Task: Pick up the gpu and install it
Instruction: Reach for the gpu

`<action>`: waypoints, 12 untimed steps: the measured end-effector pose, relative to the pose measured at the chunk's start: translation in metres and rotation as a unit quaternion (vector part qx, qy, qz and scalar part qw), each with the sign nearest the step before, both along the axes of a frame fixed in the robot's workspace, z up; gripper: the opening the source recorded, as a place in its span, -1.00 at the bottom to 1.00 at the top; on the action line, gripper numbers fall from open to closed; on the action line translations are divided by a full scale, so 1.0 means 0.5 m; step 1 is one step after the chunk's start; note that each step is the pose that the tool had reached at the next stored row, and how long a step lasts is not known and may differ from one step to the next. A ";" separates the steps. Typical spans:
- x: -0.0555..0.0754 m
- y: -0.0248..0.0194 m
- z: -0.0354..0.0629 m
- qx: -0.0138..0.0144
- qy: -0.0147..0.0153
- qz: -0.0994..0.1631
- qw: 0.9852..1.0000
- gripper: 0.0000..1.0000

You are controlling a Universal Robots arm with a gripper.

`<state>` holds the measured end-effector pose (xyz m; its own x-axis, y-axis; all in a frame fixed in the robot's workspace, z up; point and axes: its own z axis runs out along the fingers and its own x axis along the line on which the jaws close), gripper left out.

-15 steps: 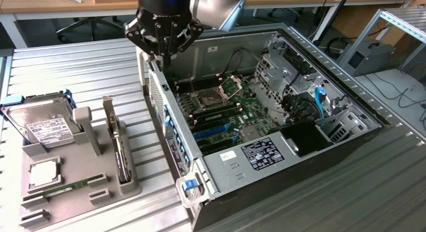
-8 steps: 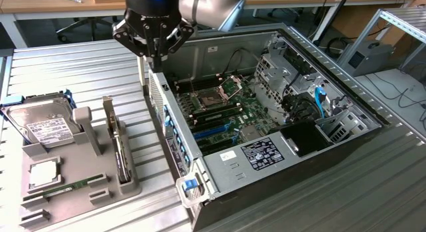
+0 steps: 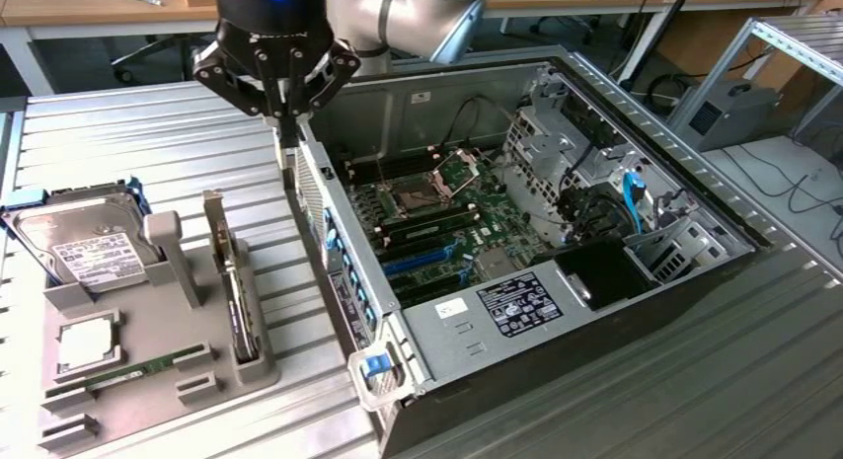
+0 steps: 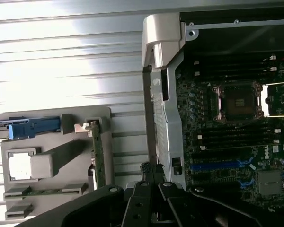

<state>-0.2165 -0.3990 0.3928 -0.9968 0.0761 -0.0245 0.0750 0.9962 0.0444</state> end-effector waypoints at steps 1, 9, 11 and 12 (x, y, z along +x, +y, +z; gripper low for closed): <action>-0.005 0.0000 0.000 0.000 0.000 0.000 1.000 -0.79; -0.051 0.0001 0.000 0.000 0.000 0.000 1.000 -0.79; -0.060 0.0001 0.000 0.000 0.000 0.000 1.000 -0.79; -0.065 0.0001 0.000 0.000 0.000 0.000 1.000 -0.79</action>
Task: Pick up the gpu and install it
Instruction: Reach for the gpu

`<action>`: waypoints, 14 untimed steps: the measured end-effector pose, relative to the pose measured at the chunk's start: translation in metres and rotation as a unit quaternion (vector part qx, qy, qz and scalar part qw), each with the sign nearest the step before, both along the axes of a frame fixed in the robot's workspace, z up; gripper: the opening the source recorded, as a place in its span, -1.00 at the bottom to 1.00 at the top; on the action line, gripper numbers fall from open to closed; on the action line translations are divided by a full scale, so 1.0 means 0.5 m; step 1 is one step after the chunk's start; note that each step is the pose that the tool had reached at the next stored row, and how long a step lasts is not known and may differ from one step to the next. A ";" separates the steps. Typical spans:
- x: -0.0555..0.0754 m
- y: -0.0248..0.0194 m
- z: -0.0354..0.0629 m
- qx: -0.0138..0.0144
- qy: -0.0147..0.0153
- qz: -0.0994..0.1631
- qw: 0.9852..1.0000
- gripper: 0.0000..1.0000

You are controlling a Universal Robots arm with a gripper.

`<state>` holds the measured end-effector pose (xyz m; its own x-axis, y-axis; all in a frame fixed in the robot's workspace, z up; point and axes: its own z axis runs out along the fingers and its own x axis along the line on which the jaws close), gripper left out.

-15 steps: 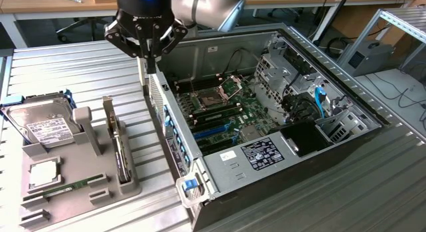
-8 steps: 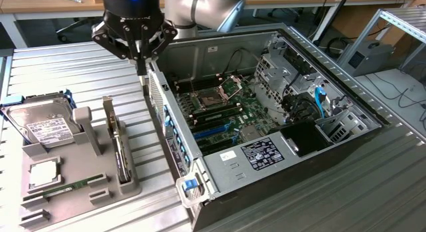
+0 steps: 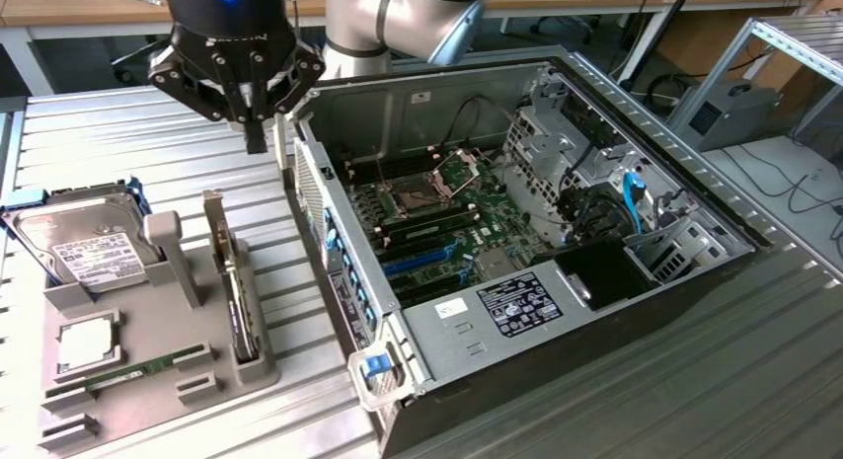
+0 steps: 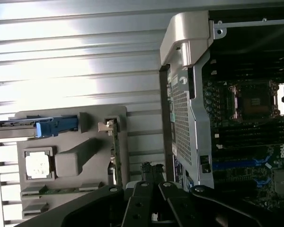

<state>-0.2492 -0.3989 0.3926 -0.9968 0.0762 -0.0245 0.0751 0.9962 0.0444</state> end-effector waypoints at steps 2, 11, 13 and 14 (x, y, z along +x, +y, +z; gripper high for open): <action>-0.013 0.0000 0.000 0.000 0.000 0.000 1.000 -0.79; -0.067 0.0000 0.000 0.000 0.000 0.000 1.000 -0.79; -0.072 0.0000 0.000 0.000 0.000 0.000 1.000 -0.79; -0.073 0.0000 0.000 0.000 0.000 0.000 1.000 -0.79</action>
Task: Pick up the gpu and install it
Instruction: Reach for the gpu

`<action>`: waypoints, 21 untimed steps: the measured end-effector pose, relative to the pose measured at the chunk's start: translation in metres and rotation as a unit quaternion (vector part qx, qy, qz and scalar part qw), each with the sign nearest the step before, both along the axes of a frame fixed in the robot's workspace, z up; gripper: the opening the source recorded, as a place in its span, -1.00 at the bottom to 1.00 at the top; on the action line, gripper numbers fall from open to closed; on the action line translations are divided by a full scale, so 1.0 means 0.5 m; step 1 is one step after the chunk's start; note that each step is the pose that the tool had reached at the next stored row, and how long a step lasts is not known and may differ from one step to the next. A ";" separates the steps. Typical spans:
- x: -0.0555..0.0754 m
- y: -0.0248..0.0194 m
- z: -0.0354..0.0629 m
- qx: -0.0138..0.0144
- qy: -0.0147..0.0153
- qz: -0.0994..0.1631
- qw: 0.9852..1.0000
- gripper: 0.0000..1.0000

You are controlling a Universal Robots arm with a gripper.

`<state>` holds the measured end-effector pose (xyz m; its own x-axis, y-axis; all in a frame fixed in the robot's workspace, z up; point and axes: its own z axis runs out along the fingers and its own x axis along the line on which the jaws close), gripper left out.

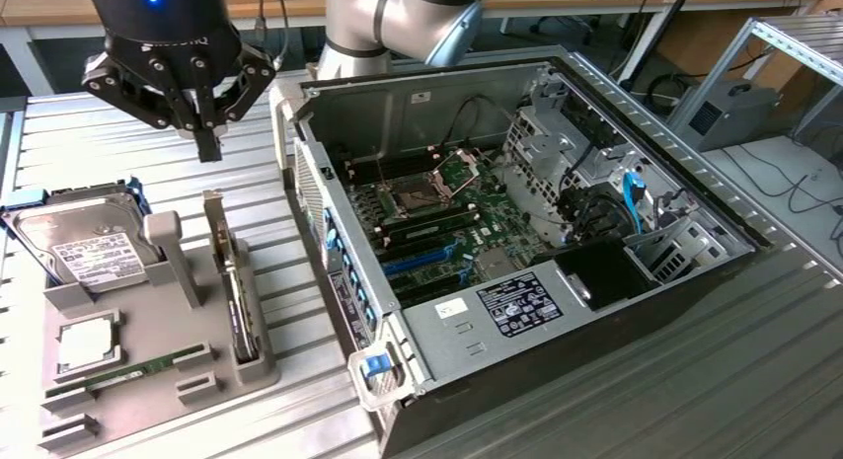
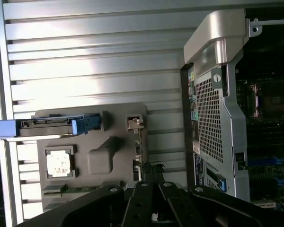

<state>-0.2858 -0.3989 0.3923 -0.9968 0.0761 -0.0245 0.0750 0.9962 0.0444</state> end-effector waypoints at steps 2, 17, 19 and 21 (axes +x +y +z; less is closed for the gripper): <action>0.000 0.0000 0.000 0.000 0.000 0.000 1.000 -0.79; 0.000 -0.0139 0.000 0.000 0.000 0.000 1.000 -0.79; 0.000 -0.0168 0.000 0.000 0.000 0.000 1.000 -0.79; 0.000 -0.0235 0.000 0.000 0.000 0.000 1.000 -0.79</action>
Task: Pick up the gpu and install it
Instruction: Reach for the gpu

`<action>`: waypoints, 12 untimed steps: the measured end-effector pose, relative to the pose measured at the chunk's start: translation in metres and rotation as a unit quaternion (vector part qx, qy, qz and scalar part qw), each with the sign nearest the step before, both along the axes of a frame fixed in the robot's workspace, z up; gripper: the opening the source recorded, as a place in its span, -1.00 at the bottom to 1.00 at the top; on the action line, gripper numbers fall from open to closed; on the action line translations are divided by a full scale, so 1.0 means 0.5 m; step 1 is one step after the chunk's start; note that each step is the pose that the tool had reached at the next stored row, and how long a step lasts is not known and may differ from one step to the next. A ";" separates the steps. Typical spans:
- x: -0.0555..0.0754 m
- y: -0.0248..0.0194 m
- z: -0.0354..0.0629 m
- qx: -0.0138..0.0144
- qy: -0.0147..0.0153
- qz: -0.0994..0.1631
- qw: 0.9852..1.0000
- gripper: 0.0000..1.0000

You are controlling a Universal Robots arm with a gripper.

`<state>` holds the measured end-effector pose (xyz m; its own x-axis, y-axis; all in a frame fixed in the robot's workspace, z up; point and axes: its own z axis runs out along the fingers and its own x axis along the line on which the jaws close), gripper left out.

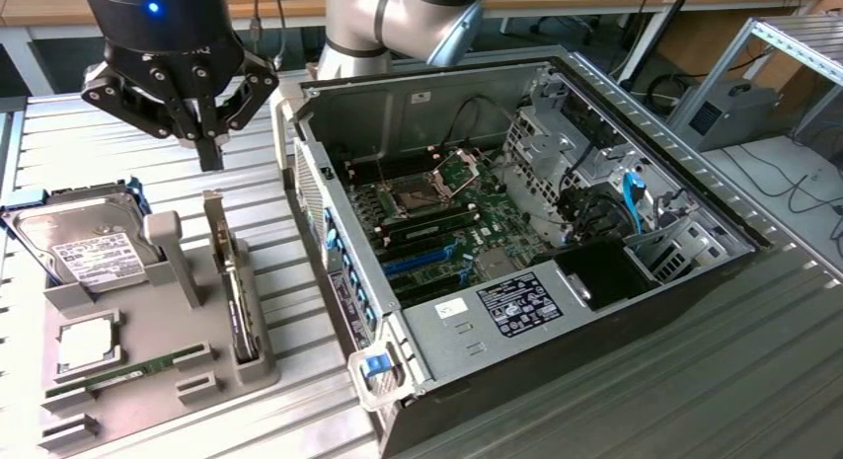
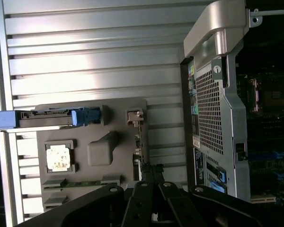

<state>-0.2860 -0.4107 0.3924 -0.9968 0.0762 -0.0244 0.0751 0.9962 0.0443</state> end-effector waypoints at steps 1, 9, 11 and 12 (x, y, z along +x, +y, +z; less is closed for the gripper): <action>0.000 -0.0017 0.000 0.000 0.000 0.000 1.000 -0.79; -0.003 -0.0227 0.000 0.000 0.000 0.000 1.000 -0.79; -0.004 -0.0280 0.000 0.000 0.000 0.000 1.000 -0.79; -0.004 -0.0301 0.000 0.000 0.000 0.000 1.000 -0.79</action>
